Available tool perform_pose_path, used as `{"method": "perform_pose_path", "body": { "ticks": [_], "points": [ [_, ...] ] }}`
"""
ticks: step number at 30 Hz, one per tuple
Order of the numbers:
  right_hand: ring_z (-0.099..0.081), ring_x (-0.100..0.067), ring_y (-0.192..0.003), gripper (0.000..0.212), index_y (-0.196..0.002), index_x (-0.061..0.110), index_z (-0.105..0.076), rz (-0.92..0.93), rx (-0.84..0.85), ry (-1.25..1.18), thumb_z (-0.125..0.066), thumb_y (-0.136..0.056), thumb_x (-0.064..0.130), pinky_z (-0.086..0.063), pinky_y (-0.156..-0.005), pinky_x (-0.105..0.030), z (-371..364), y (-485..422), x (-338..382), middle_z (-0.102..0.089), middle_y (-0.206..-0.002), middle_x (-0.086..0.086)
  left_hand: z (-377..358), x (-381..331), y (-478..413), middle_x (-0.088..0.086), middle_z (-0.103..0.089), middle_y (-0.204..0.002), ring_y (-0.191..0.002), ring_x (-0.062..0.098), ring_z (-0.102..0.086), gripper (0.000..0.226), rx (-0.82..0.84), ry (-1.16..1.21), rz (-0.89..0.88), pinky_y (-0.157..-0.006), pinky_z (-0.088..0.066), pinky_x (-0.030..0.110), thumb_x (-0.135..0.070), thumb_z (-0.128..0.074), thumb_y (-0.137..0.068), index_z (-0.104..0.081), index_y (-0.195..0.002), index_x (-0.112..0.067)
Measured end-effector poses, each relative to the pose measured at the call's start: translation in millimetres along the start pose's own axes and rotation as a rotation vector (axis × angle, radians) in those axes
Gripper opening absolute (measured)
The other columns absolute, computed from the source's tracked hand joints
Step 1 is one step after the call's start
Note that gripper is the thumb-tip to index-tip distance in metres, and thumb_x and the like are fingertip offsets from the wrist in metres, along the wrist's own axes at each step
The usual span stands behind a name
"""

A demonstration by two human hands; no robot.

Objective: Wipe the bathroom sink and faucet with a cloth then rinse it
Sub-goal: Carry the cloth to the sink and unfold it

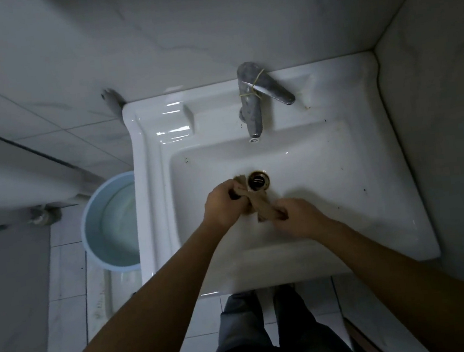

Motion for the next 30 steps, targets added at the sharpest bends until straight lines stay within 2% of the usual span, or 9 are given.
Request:
{"method": "perform_pose_path", "body": {
  "ticks": [4,7,11,15,19,21,23,27,30],
  "points": [
    [-0.049,-0.014,-0.057,0.03,-0.064,0.022,-0.048,0.063,-0.034,0.13,-0.068,-0.085,0.03,-0.031,-0.049,-0.026,-5,7,-5,-0.053,-0.062,0.001,15,16,16,-0.002,-0.068,-0.095,-0.087,0.019,-0.064,0.01,-0.017,-0.143,-0.033,-0.072,-0.05,0.031,-0.025,-0.07,-0.079,-0.066,-0.089,-0.026],
    [-0.047,-0.015,-0.063,0.027,-0.069,0.025,-0.045,0.056,-0.048,0.217,-0.064,-0.087,0.024,-0.031,-0.05,-0.026,-4,15,-9,-0.047,-0.063,0.007,23,34,33,-0.002,-0.057,-0.097,-0.082,0.017,-0.059,0.015,-0.031,-0.161,-0.009,-0.068,-0.042,0.028,-0.03,-0.075,-0.077,-0.06,-0.079,-0.033],
    [-0.056,-0.021,-0.071,0.006,-0.084,0.015,-0.058,-0.015,-0.089,0.247,-0.059,-0.09,0.016,-0.043,-0.059,-0.033,3,27,-20,-0.058,-0.074,-0.001,29,48,47,0.003,-0.058,-0.103,-0.083,0.016,-0.059,0.019,-0.037,-0.068,0.02,-0.067,-0.045,0.025,-0.026,-0.077,-0.077,-0.059,-0.073,-0.03],
    [-0.056,-0.021,-0.068,0.008,-0.083,0.016,-0.056,-0.026,-0.215,0.167,-0.06,-0.09,0.013,-0.045,-0.06,-0.032,22,38,-12,-0.056,-0.07,0.001,36,34,53,0.003,-0.058,-0.094,-0.087,0.025,-0.06,0.011,-0.069,0.039,-0.007,-0.073,-0.05,0.033,-0.018,-0.073,-0.083,-0.063,-0.083,-0.012],
    [-0.051,-0.016,-0.063,0.01,-0.081,0.015,-0.058,-0.02,-0.367,0.021,-0.063,-0.089,0.017,-0.047,-0.061,-0.031,57,47,1,-0.053,-0.065,0.005,56,14,53,0.019,-0.064,-0.088,-0.086,0.04,-0.066,0.034,-0.091,0.19,0.004,-0.079,-0.057,0.055,-0.03,-0.069,-0.072,-0.061,-0.091,-0.002],
    [-0.048,-0.014,-0.06,0.015,-0.076,0.017,-0.057,-0.033,-0.428,-0.018,-0.064,-0.088,0.023,-0.044,-0.058,-0.028,75,52,6,-0.052,-0.062,0.006,64,7,52,0.025,-0.067,-0.094,-0.087,0.044,-0.067,0.033,-0.094,0.221,0.014,-0.077,-0.058,0.057,-0.028,-0.067,-0.075,-0.06,-0.095,-0.003],
    [-0.045,-0.013,-0.057,0.022,-0.072,0.019,-0.055,-0.037,-0.459,-0.041,-0.065,-0.089,0.028,-0.041,-0.056,-0.028,87,58,11,-0.05,-0.06,0.006,71,-1,53,0.025,-0.068,-0.092,-0.084,0.042,-0.068,0.026,-0.106,0.228,0.012,-0.076,-0.06,0.051,-0.02,-0.068,-0.082,-0.06,-0.096,0.0],
    [-0.043,-0.014,-0.055,0.033,-0.071,0.01,-0.052,-0.015,-0.493,-0.049,-0.061,-0.093,0.032,-0.039,-0.055,-0.029,96,67,12,-0.047,-0.057,0.003,72,-10,57,0.012,-0.062,-0.077,-0.068,0.025,-0.06,0.025,-0.109,0.226,-0.028,-0.054,-0.052,0.025,-0.018,-0.069,-0.087,-0.057,-0.092,0.003],
    [-0.041,-0.013,-0.055,0.038,-0.069,0.014,-0.044,-0.052,-0.451,-0.019,-0.054,-0.097,0.037,-0.036,-0.054,-0.031,85,68,0,-0.045,-0.059,0.002,64,-3,56,0.008,-0.058,-0.074,-0.065,0.019,-0.054,0.029,-0.119,0.196,-0.016,-0.058,-0.046,0.028,-0.023,-0.07,-0.088,-0.054,-0.087,0.001]
  ]
}}
Point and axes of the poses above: each hand's wrist, its own y-axis away from the middle knuckle, its own z-axis out of the back of the hand, x = y × z, the point moved 7 cm from there along -y, towards the middle knuckle
